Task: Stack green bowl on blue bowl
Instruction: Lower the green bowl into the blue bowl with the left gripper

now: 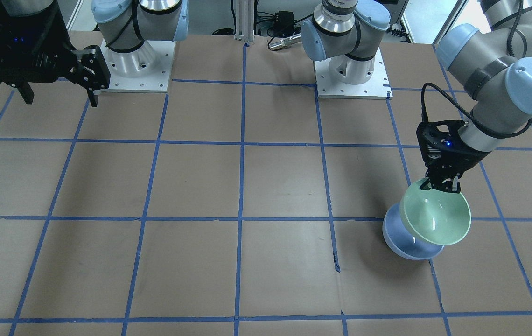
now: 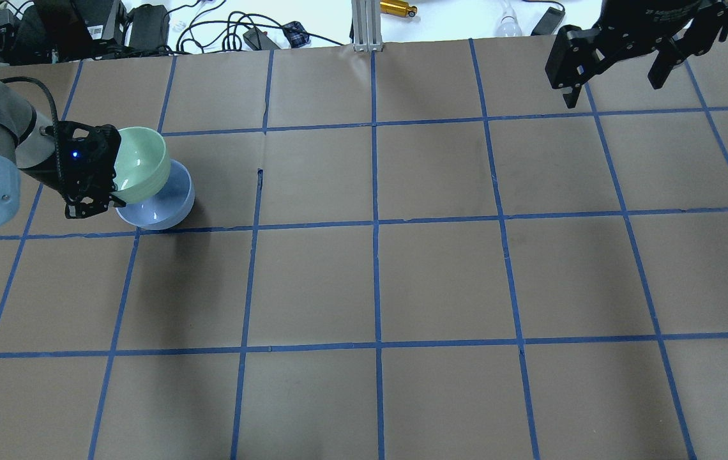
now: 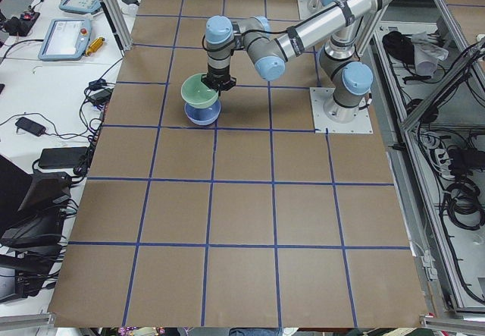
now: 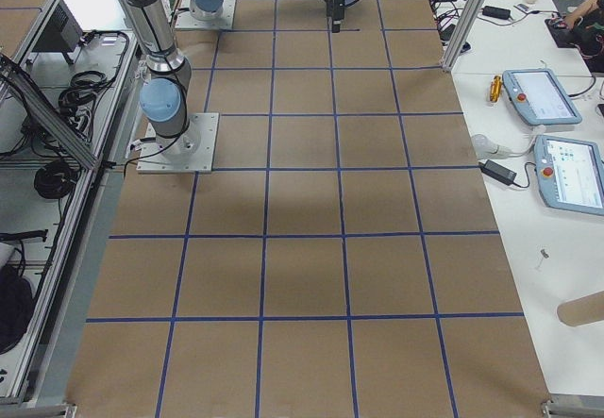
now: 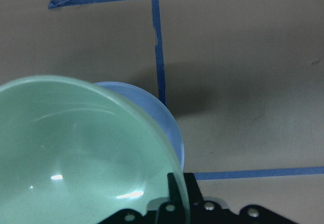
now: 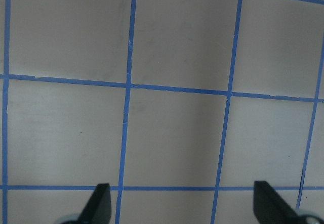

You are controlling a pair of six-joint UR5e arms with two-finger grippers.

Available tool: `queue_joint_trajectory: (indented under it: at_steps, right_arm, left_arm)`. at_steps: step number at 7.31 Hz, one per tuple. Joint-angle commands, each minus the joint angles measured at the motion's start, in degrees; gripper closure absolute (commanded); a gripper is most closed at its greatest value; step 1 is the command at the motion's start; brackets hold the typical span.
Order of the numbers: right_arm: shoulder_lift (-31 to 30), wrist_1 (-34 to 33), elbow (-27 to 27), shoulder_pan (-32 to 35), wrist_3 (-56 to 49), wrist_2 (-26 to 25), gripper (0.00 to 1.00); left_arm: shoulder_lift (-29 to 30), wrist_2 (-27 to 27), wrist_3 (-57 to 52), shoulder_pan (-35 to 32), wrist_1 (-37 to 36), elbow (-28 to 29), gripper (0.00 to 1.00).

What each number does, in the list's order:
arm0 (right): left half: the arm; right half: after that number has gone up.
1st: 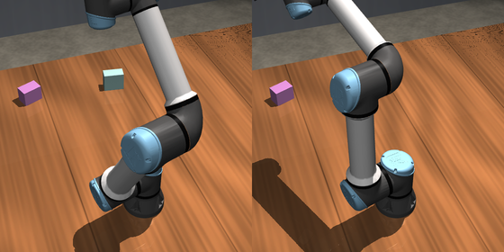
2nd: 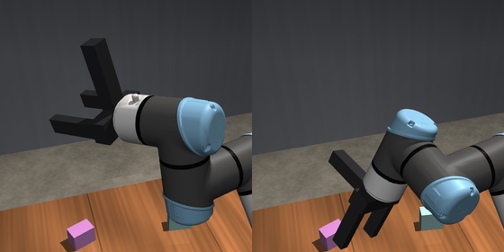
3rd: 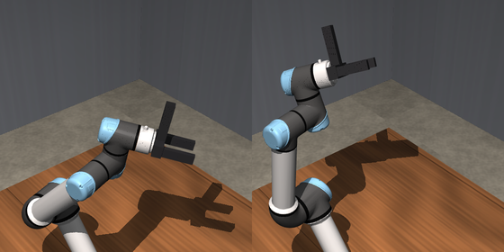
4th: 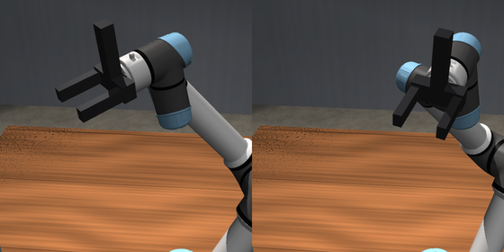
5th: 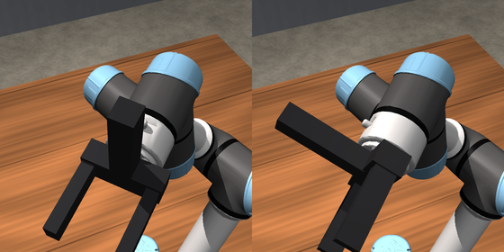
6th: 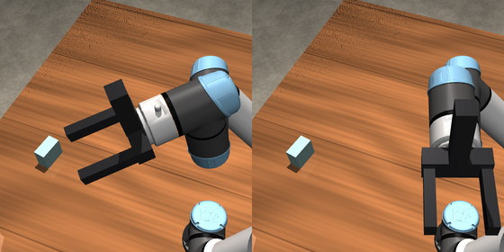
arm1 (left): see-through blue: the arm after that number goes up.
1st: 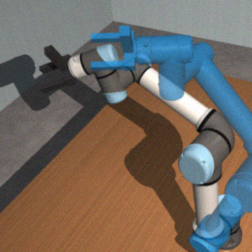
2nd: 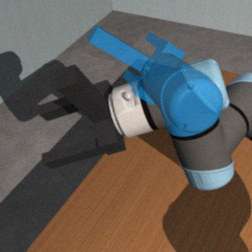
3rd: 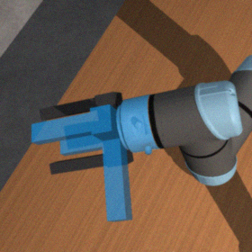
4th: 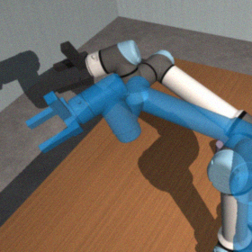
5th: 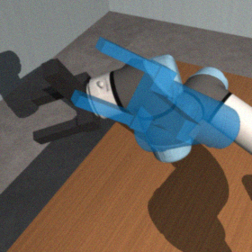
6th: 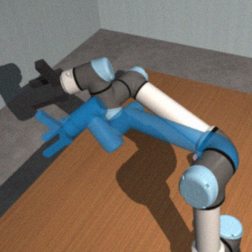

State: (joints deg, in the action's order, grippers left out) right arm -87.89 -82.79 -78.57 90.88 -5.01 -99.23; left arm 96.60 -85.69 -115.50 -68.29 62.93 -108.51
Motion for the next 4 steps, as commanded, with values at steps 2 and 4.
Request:
queue_joint_trajectory:
  at_steps: [2, 4]
  right_arm:
    - [0.0, 0.0, 0.0, 0.0, 0.0, 0.0, 0.00]
    - [0.0, 0.0, 0.0, 0.0, 0.0, 0.0, 0.00]
  left_arm:
    - [0.9, -0.2, -0.2, 0.3, -2.2, -0.6, 1.00]
    - [1.3, 0.1, 0.8, 0.3, -1.9, -0.6, 0.18]
